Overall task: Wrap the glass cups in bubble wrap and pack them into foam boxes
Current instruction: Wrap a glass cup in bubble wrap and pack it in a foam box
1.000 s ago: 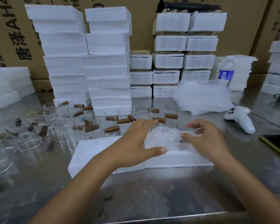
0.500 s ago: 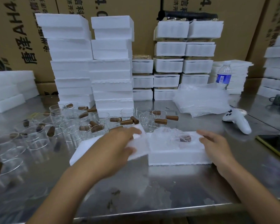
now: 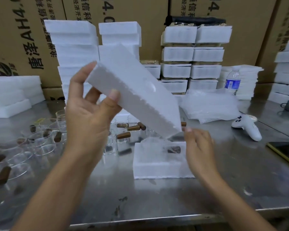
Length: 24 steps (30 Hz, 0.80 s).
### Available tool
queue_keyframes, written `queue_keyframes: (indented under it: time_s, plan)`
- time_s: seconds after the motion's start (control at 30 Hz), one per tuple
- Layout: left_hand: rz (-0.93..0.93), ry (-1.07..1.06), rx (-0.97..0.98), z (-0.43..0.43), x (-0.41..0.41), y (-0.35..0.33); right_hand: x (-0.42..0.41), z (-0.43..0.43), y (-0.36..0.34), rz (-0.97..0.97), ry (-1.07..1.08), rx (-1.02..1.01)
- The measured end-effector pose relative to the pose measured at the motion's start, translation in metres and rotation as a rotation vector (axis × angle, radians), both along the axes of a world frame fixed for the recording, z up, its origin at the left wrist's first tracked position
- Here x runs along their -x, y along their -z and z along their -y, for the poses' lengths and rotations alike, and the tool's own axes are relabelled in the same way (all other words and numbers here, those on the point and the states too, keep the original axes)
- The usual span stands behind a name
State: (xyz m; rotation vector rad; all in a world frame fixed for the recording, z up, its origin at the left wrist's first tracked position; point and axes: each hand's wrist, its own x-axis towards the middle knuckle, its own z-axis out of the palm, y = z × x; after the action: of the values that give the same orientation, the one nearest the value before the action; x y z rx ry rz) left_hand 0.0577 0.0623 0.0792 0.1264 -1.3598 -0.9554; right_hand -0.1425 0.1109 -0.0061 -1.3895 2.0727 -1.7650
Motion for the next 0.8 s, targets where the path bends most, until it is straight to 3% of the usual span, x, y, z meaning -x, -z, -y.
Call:
queue_keyframes:
  time_s: [0.13,0.23,0.4,0.53,0.8]
  plan:
    - [-0.099,0.127,-0.216,-0.001,0.018,0.022,-0.011,-0.008,-0.029,0.527,-0.352,0.138]
    - [0.074,0.038,-0.272,0.004,0.017,0.042,0.002,-0.014,-0.043,0.695,-0.408,0.151]
    - [0.458,-0.067,-0.179,0.013,0.009,0.073,0.024,-0.022,-0.035,0.552,-0.309,-0.008]
    - [0.566,-0.167,-0.14,0.018,0.005,0.093,0.024,-0.027,-0.018,0.459,-0.256,-0.029]
    - [0.725,-0.173,-0.153,0.02,0.002,0.104,0.027,-0.019,-0.003,0.376,-0.21,-0.1]
